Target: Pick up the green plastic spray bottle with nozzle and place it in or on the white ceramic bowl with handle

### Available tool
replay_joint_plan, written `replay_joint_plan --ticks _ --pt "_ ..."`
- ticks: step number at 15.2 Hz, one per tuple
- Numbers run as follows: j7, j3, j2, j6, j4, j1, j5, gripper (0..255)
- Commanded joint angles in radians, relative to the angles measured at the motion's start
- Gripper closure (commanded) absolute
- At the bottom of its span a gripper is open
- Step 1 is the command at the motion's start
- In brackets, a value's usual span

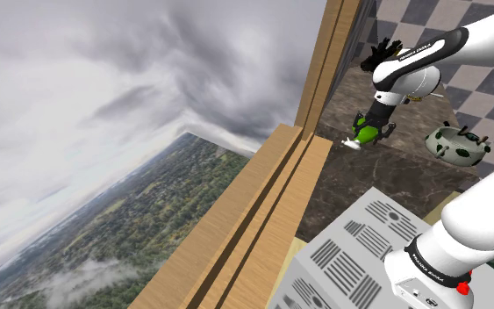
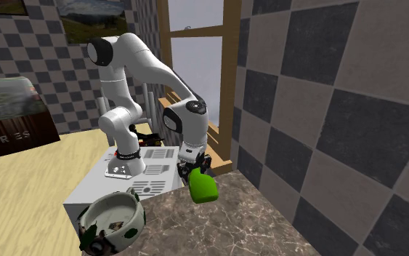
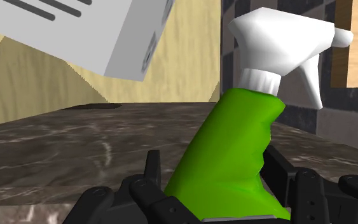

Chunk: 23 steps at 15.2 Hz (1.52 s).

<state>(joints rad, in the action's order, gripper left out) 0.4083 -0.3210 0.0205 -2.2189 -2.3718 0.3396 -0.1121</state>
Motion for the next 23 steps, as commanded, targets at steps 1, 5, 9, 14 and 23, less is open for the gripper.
replay_joint_plan --ticks 1,5,9,14,23 --pt "0.0 0.0 -0.001 0.0 0.0 0.0 0.0 255" --pt "0.013 0.0 0.028 0.04 0.014 0.001 0.014 255" --pt "0.028 0.002 0.062 0.094 0.036 0.002 0.03 255" --pt "0.045 0.004 0.1 0.162 0.069 0.003 0.046 255" --pt "0.068 0.011 0.153 0.284 0.142 0.004 0.064 255"
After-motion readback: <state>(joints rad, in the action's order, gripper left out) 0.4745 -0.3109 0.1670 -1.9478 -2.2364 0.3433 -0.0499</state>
